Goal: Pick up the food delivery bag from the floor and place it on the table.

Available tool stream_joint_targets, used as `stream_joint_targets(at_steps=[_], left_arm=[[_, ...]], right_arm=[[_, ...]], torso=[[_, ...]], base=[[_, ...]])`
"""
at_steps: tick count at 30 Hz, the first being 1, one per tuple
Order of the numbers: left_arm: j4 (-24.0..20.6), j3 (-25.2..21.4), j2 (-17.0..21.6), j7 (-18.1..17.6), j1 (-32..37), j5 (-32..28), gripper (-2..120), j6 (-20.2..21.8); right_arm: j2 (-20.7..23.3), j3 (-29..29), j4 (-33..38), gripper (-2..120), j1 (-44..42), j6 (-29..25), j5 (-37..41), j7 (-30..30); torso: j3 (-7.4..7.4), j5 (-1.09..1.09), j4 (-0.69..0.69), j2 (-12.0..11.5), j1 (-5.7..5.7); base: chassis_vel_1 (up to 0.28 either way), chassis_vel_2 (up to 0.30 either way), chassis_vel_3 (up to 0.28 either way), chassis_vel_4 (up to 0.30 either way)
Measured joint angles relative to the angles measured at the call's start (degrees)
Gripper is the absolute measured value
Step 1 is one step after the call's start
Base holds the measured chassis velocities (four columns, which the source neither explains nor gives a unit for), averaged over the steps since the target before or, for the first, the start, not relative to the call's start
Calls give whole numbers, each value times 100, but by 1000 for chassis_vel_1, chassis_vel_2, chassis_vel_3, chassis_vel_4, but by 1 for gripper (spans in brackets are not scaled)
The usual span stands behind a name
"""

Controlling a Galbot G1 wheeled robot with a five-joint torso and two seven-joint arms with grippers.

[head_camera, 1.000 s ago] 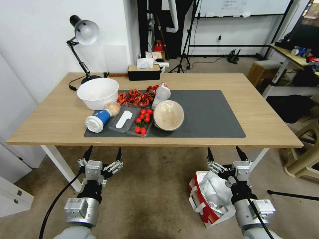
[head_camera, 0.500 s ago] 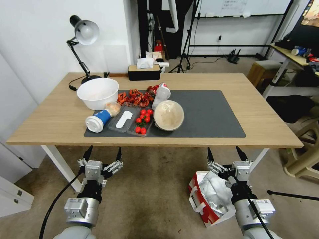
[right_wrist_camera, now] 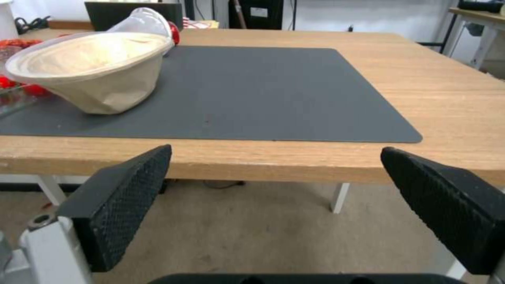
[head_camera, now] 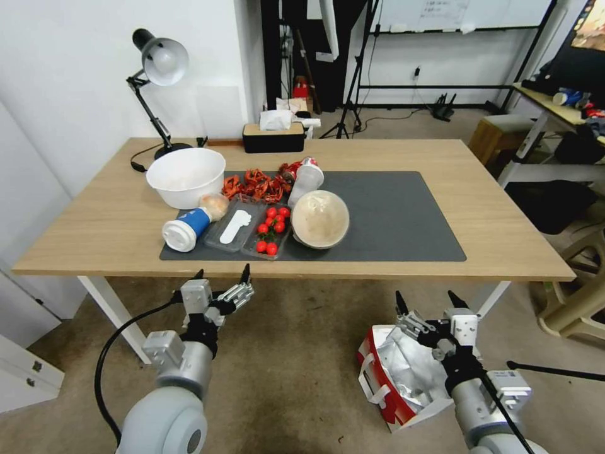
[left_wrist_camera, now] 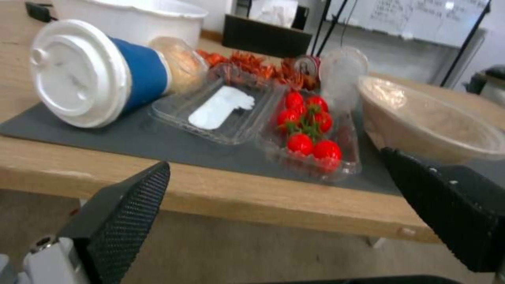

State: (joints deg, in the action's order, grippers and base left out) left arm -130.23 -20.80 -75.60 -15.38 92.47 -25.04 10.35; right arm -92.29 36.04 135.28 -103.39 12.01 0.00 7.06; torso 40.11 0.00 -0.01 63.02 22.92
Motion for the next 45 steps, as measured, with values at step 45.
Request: stream_joint_targets(at_steps=[45], left_arm=[[-314,-107,107,-101,670,184,100,-531]], right_arm=[[15,-50,-66,100,49,-71,-188,-62]], torso=[[-390,0,1,-697,-308]], base=[[0,0,0,0]])
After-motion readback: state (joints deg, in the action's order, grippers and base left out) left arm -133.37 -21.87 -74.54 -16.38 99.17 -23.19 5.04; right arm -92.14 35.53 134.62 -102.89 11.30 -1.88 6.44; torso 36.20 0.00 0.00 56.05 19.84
